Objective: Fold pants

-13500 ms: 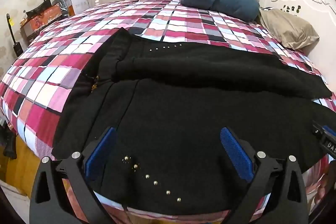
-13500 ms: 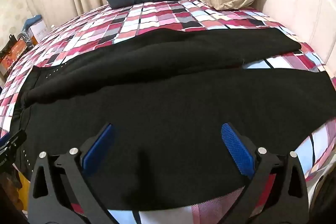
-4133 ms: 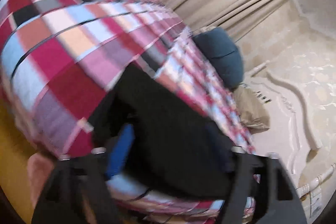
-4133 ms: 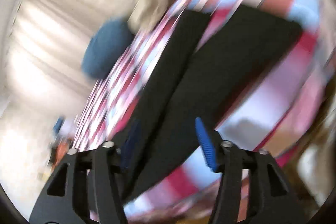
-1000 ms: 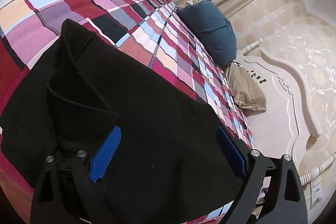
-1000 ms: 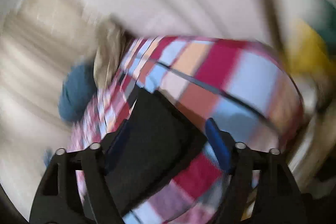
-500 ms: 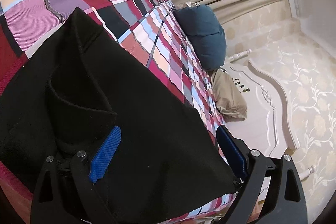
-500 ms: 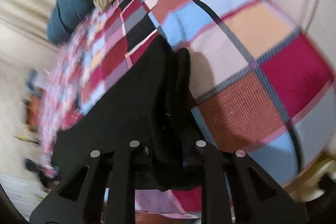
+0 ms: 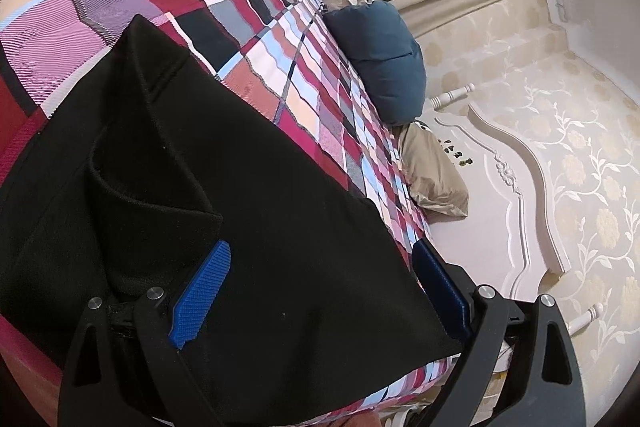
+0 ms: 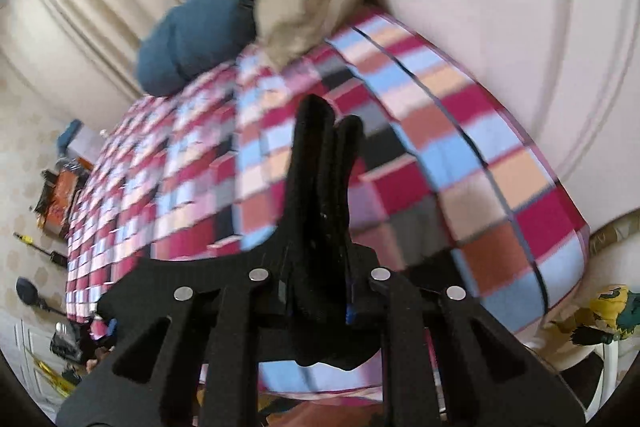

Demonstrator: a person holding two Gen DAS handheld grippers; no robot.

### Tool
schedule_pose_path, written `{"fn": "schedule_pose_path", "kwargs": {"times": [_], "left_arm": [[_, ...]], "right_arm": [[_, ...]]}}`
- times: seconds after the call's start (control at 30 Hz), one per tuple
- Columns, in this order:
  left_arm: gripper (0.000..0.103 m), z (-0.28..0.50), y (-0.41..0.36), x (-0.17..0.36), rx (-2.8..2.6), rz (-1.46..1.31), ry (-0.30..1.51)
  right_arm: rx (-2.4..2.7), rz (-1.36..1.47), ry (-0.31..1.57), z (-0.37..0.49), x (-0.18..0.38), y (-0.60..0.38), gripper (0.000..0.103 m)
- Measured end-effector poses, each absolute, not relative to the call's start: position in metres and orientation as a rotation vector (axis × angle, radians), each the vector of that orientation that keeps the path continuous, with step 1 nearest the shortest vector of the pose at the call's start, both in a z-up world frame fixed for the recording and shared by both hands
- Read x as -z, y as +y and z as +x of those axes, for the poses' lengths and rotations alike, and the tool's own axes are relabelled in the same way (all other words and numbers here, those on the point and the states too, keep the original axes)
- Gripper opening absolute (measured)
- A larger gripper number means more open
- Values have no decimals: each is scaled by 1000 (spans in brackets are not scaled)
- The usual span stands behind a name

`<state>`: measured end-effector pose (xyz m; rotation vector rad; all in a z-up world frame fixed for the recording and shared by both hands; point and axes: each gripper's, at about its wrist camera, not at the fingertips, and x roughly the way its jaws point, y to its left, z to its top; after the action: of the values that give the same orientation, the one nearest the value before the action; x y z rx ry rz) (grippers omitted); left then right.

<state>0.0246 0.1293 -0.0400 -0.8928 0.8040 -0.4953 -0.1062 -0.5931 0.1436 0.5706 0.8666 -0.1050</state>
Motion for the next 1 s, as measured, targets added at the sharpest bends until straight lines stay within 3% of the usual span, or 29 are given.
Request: {"fn": "schedule_pose_path", "kwargs": {"times": [0.17, 0.37, 1.0], "left_arm": [[91, 25, 129, 41, 504, -889, 803], [91, 25, 131, 42, 516, -899, 807], [91, 25, 130, 43, 517, -897, 805]], "right_arm": [[17, 492, 803, -93, -184, -523, 16], [-75, 421, 769, -71, -187, -437, 16], [-174, 216, 950, -27, -43, -236, 16]]}}
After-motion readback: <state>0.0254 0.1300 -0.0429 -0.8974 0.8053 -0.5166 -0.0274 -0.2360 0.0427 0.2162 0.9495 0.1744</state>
